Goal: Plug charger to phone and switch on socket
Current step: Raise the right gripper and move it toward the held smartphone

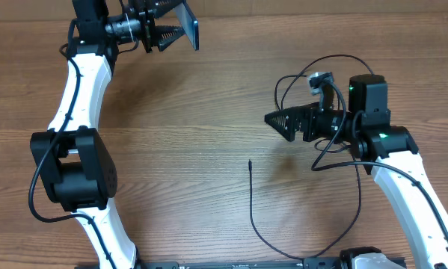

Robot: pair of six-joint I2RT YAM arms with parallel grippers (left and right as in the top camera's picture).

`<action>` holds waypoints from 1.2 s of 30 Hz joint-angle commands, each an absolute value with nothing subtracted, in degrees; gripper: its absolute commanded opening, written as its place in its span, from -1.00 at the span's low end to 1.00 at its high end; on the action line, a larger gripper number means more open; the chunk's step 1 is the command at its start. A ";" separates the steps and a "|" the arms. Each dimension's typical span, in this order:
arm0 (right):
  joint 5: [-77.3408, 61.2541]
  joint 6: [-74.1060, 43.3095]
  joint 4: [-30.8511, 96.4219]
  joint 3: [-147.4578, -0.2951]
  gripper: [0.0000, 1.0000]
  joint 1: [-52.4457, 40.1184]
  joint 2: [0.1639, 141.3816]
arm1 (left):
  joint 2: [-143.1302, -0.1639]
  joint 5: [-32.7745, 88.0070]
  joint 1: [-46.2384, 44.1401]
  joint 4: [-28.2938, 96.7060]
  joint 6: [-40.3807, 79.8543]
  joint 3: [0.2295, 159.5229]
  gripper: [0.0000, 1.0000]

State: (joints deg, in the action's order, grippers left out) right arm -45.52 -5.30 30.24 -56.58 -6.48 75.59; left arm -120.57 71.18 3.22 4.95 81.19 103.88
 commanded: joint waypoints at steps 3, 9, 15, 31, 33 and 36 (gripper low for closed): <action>-57.95 1.43 29.04 -58.63 1.00 -7.14 75.57 | -120.64 68.84 3.33 2.24 84.49 105.58 -0.91; -64.14 8.47 26.92 -58.63 1.00 -7.14 75.57 | -120.64 68.86 3.33 2.26 84.23 105.58 -0.91; -68.77 9.47 17.58 -58.63 1.00 -7.14 77.12 | -120.64 68.99 3.29 2.28 83.79 105.58 -0.91; -75.33 -18.92 -16.71 -58.65 1.00 -7.14 89.49 | -120.64 68.84 0.99 3.16 81.01 105.58 -0.92; -74.50 -18.87 -17.30 -58.63 1.00 -7.14 89.49 | -120.64 68.84 0.99 3.16 80.95 105.56 -0.92; -74.00 -18.90 -18.22 -58.63 1.00 -7.11 89.49 | -120.64 68.84 0.99 3.16 80.95 105.56 -0.91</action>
State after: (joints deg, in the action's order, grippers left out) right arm -73.93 -17.32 -17.28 -57.45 -6.90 89.34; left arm -120.57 68.27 1.10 3.49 82.74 103.88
